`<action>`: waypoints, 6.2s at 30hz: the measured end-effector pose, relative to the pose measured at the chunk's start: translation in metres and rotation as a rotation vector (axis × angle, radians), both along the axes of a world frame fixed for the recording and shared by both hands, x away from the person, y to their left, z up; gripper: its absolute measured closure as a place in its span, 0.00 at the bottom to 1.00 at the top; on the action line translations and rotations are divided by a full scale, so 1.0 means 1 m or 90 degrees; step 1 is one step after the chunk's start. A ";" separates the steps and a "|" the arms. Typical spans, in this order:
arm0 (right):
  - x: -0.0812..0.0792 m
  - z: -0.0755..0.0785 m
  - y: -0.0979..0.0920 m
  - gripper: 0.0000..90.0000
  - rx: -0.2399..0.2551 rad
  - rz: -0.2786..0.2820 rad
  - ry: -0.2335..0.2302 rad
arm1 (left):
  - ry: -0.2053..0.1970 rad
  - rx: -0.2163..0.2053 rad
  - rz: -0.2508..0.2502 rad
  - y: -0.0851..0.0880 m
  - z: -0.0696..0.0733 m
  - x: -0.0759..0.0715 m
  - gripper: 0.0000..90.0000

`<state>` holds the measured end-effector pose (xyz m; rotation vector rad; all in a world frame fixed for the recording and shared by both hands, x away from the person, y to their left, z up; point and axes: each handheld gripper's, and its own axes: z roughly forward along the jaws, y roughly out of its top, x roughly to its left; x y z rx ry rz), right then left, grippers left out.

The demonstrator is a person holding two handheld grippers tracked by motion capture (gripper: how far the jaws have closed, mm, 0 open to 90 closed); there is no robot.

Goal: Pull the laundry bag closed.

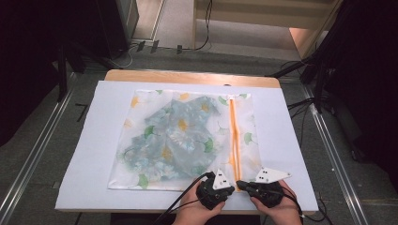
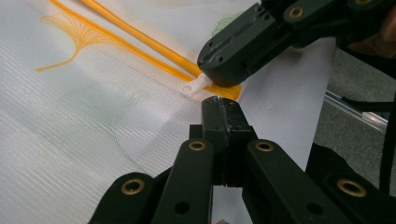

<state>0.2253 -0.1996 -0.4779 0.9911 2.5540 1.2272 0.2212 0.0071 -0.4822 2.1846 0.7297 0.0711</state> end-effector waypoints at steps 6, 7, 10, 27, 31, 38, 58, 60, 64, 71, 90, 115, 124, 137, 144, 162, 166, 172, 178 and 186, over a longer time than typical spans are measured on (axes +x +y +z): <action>0.001 -0.003 0.004 1.00 -0.016 0.008 -0.006 | 0.000 0.013 -0.009 0.000 0.001 0.001 1.00; 0.001 -0.002 0.005 1.00 -0.020 0.009 -0.007 | 0.003 0.008 -0.010 0.000 0.000 0.002 1.00; 0.003 -0.003 0.006 1.00 -0.025 0.010 -0.012 | 0.033 -0.001 -0.010 0.002 0.001 0.007 1.00; 0.000 0.010 -0.013 1.00 0.019 -0.003 -0.043 | 0.067 -0.022 -0.008 0.005 0.000 0.012 1.00; -0.009 0.005 0.003 0.79 -0.051 0.015 -0.065 | 0.054 -0.022 0.000 0.005 0.000 0.009 1.00; -0.005 -0.001 0.008 0.85 -0.061 0.006 -0.062 | 0.051 -0.024 0.007 0.006 -0.001 0.008 1.00; -0.001 0.002 0.015 0.97 -0.108 -0.012 -0.083 | 0.062 -0.027 0.006 0.007 -0.001 0.010 1.00; -0.001 0.001 0.016 0.98 -0.111 -0.003 -0.084 | 0.055 -0.023 0.005 0.006 -0.001 0.008 1.00; -0.003 0.001 0.015 0.99 -0.126 0.024 -0.106 | 0.060 -0.024 0.004 0.006 0.000 0.009 1.00; -0.012 0.002 0.019 0.87 -0.192 0.054 -0.180 | 0.047 -0.017 0.003 0.005 0.000 0.007 1.00; -0.013 0.004 0.022 0.94 -0.223 0.106 -0.187 | 0.050 -0.020 0.005 0.004 0.000 0.008 1.00; 0.004 0.008 0.025 1.00 -0.227 0.029 -0.130 | 0.045 -0.011 -0.002 0.004 0.000 0.007 1.00; 0.002 0.008 0.021 1.00 -0.212 0.038 -0.123 | 0.032 -0.021 0.012 0.001 0.005 0.007 1.00; 0.004 0.008 0.018 1.00 -0.194 0.025 -0.104 | 0.003 0.004 0.001 -0.009 0.000 0.006 1.00; 0.008 0.010 0.023 1.00 -0.211 0.016 -0.108 | 0.008 0.005 0.002 -0.008 0.000 0.007 1.00; 0.039 0.008 0.021 1.00 -0.227 -0.006 -0.114 | 0.020 0.000 0.000 -0.007 0.000 0.009 1.00; 0.047 0.008 0.022 1.00 -0.233 -0.011 -0.116 | 0.022 0.002 -0.002 -0.006 0.000 0.009 1.00; 0.062 0.009 0.025 1.00 -0.255 -0.011 -0.122 | 0.022 0.002 -0.001 -0.006 0.000 0.009 1.00; 0.079 0.009 0.025 1.00 -0.246 -0.023 -0.111 | 0.021 0.000 0.000 -0.006 0.000 0.009 1.00; 0.096 0.010 0.028 1.00 -0.261 -0.027 -0.112 | 0.020 -0.003 0.000 -0.006 0.000 0.008 1.00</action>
